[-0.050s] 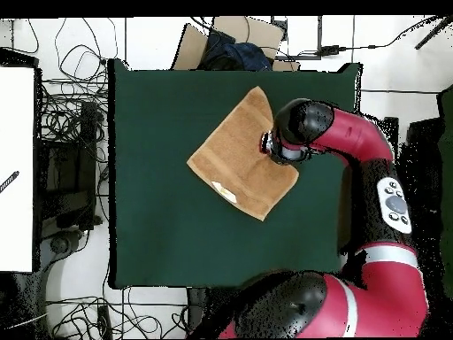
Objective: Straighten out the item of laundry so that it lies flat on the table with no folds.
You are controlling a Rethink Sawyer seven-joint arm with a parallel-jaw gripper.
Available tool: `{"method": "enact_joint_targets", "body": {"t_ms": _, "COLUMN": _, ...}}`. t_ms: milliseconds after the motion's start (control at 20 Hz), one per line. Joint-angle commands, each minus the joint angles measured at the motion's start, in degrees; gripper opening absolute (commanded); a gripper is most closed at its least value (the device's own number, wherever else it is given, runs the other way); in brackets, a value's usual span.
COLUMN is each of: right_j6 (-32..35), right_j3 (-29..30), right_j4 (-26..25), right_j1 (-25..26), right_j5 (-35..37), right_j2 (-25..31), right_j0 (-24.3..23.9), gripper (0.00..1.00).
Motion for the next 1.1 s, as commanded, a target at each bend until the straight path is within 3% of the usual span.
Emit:
{"method": "enact_joint_targets", "body": {"t_ms": 50, "right_j6": -14.87, "right_j3": 5.83, "right_j4": -3.71, "right_j1": -2.13, "right_j5": -0.46, "right_j2": 5.77, "right_j0": -2.25, "gripper": 0.00}}
{"method": "enact_joint_targets", "body": {"t_ms": 250, "right_j6": -10.80, "right_j3": 11.25, "right_j4": -3.23, "right_j1": -2.09, "right_j5": -6.15, "right_j2": 7.12, "right_j0": -2.33, "gripper": 0.00}}
{"method": "enact_joint_targets", "body": {"t_ms": 550, "right_j6": 0.31, "right_j3": 20.03, "right_j4": -2.05, "right_j1": -2.63, "right_j5": -17.76, "right_j2": 6.82, "right_j0": 0.08, "gripper": 0.00}}
{"method": "enact_joint_targets", "body": {"t_ms": 800, "right_j6": 4.42, "right_j3": 22.24, "right_j4": -1.01, "right_j1": -4.33, "right_j5": -19.72, "right_j2": 4.77, "right_j0": 2.23, "gripper": 0.00}}
{"method": "enact_joint_targets", "body": {"t_ms": 1100, "right_j6": 4.41, "right_j3": 22.63, "right_j4": 0.26, "right_j1": -4.85, "right_j5": -19.52, "right_j2": 3.96, "right_j0": 3.00, "gripper": 0.00}}
